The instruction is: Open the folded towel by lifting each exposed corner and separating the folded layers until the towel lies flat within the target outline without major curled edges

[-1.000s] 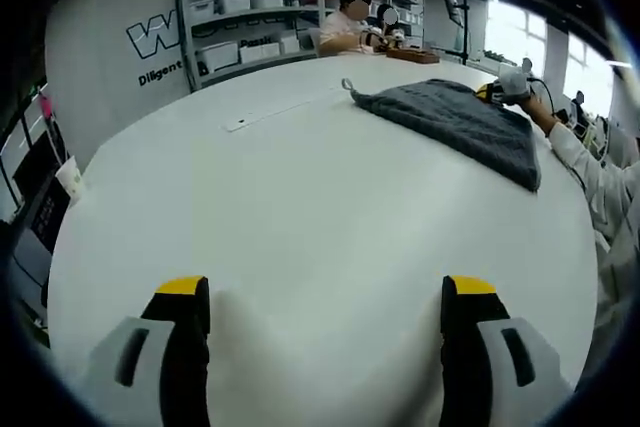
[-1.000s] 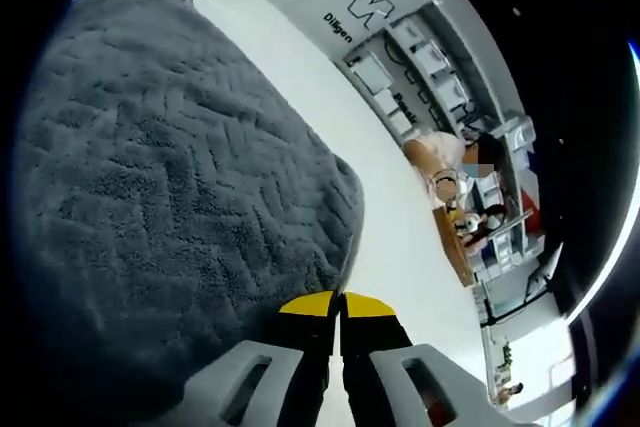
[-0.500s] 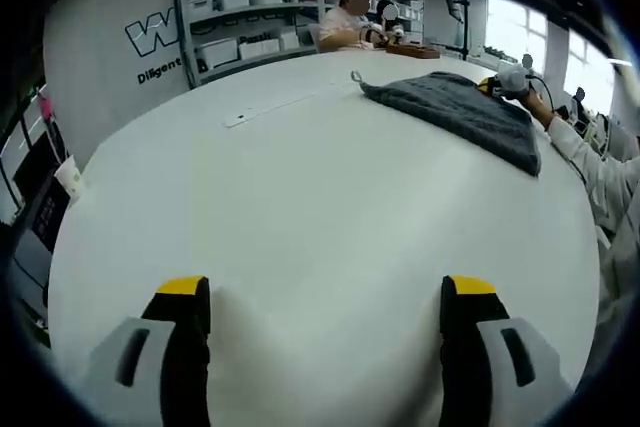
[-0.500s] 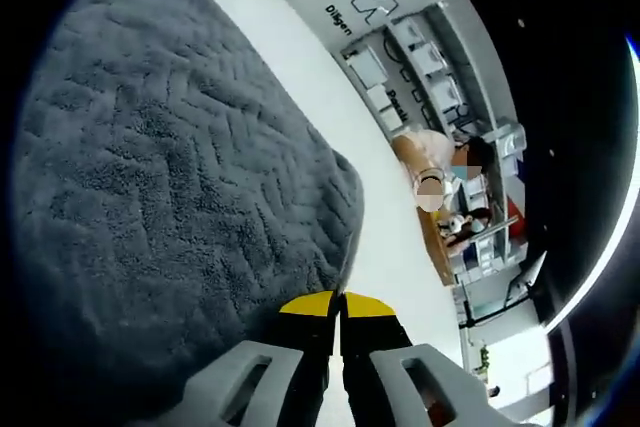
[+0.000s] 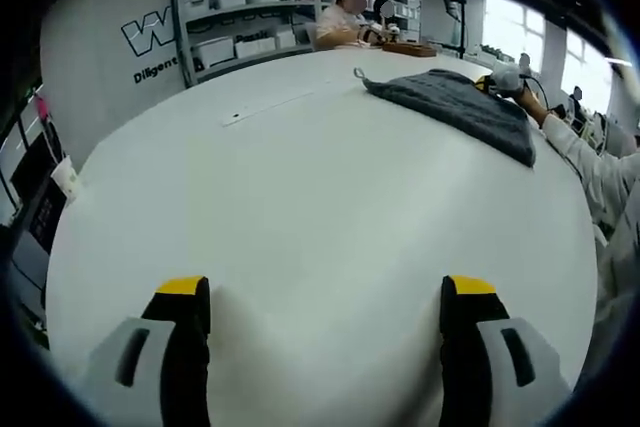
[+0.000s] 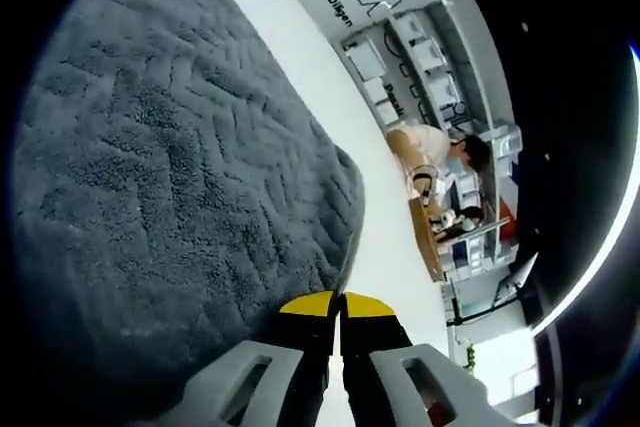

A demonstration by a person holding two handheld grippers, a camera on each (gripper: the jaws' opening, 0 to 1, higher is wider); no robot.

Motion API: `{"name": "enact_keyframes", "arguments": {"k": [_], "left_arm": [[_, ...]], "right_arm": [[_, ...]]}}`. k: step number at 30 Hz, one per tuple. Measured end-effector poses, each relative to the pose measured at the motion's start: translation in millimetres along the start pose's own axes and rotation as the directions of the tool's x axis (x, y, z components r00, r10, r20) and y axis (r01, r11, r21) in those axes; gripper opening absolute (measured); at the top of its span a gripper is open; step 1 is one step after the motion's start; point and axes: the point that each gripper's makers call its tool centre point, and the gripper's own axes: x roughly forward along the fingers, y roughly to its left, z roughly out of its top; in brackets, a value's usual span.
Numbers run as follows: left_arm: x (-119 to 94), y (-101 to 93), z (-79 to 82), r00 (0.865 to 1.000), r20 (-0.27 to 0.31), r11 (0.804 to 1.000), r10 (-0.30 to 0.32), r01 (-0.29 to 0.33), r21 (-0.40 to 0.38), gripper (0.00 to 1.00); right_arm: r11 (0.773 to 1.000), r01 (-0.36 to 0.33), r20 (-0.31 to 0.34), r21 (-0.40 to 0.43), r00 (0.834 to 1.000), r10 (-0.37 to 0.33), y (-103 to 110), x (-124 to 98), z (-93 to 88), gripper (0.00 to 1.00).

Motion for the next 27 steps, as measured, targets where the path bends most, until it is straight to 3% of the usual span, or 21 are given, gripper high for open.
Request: {"name": "enact_keyframes", "arguments": {"k": [17, 27], "left_arm": [[-1, -2.1, -0.1, 1.000, 0.001, 1.000, 0.005, -0.005, 0.012, 0.94], [-1, -0.3, -0.8, 1.000, -0.004, 1.000, 0.010, -0.010, 0.011, 0.93]], "right_arm": [[0.998, 0.045, -0.058, -0.041, 0.997, -0.048, -15, 22, -23.6, 0.00], [0.997, 0.061, -0.070, -0.057, 0.995, -0.065, -18, 26, -26.7, 0.00]]}}
